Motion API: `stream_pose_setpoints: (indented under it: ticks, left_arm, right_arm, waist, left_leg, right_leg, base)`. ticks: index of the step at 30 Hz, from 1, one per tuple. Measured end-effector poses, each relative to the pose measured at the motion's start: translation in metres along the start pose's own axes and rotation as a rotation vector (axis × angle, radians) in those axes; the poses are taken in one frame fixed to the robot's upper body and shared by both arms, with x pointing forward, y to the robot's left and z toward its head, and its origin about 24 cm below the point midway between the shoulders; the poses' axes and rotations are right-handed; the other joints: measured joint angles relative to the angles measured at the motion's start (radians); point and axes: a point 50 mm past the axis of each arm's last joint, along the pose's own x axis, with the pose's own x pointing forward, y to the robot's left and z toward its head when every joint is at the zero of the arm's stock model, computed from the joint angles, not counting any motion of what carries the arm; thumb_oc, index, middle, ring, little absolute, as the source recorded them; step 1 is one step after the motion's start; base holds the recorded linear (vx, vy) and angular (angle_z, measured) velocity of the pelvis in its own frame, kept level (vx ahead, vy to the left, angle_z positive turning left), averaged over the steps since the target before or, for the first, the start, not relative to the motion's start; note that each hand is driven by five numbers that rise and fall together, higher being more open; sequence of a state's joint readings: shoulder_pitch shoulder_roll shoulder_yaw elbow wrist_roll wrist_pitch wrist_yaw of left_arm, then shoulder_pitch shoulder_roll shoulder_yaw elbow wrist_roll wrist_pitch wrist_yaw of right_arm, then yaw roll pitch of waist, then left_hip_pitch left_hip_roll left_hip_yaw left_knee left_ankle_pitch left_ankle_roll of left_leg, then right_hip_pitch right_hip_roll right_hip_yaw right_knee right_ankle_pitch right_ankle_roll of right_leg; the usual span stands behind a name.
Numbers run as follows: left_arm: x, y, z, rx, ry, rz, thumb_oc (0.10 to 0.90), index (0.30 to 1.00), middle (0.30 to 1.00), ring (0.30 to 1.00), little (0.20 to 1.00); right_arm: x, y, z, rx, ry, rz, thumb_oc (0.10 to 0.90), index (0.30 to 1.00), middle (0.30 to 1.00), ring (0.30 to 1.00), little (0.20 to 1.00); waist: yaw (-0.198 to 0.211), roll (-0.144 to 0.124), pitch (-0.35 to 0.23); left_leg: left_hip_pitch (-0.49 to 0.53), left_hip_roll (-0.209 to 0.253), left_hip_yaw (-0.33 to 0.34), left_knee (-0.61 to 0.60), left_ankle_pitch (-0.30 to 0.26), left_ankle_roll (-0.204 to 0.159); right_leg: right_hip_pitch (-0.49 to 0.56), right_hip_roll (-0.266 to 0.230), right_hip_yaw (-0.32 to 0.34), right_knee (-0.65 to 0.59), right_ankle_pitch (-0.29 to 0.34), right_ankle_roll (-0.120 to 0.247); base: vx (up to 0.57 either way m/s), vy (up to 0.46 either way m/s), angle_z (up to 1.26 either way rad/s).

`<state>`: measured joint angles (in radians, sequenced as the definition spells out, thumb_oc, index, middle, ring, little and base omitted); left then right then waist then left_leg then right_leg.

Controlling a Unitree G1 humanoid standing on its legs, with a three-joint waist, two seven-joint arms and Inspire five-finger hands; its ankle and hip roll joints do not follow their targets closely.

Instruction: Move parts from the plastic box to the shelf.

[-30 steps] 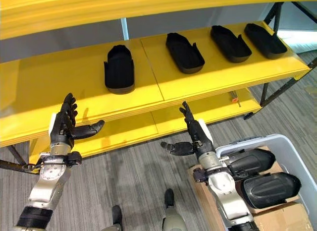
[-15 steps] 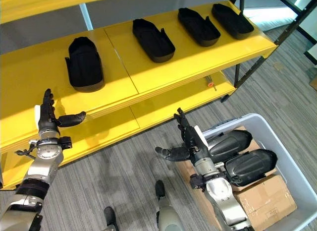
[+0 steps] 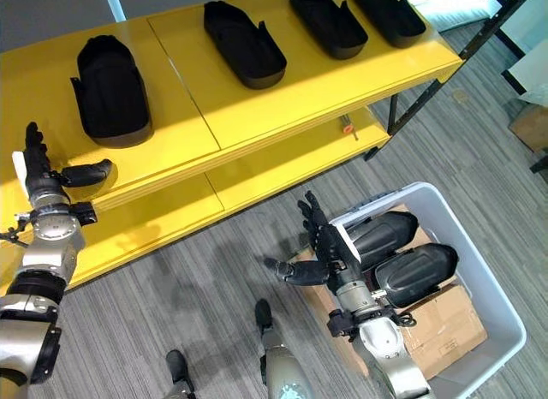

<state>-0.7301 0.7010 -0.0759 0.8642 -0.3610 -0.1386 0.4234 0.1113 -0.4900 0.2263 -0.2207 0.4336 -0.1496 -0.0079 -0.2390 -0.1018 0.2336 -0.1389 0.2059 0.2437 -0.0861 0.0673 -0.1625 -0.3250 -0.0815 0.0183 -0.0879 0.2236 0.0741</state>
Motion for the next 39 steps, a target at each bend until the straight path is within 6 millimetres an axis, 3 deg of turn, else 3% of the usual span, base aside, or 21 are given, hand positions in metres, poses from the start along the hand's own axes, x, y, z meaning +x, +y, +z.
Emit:
stream_pose_setpoints:
  ticks: [8,19,39]
  left_arm:
    - [0.008,0.010,0.009,-0.040,-0.005,0.039,0.900,1.000,1.000,1.000,1.000]
    - [0.010,0.009,0.014,-0.058,-0.017,0.040,0.900,1.000,1.000,1.000,1.000]
    - [0.003,-0.018,0.017,-0.042,-0.053,-0.033,0.900,1.000,1.000,1.000,1.000]
  right_arm:
    - [-0.002,-0.001,0.000,-0.004,0.004,0.004,0.900,1.000,1.000,1.000,1.000]
    - [-0.004,0.000,-0.001,-0.002,-0.001,0.013,0.900,1.000,1.000,1.000,1.000]
    - [-0.010,0.000,-0.005,0.003,0.023,0.023,0.900,1.000,1.000,1.000,1.000]
  waist:
    - [-0.008,-0.008,0.002]
    - [-0.008,-0.015,0.002]
    - [-0.010,-0.023,0.002]
  left_leg:
    - [-0.001,0.006,0.025,0.000,-0.005,-0.006]
    - [-0.002,0.009,0.026,0.000,-0.008,-0.010]
    - [0.001,0.006,0.031,0.000,-0.008,-0.010]
  right_leg:
    - [-0.011,0.008,0.016,0.000,0.002,-0.002]
    - [-0.017,0.012,0.022,0.000,0.002,-0.002]
    - [-0.017,0.012,0.027,0.000,0.004,0.000]
  base:
    - [0.00,0.011,-0.07]
    - [0.00,0.002,-0.01]
    - [0.00,0.000,0.00]
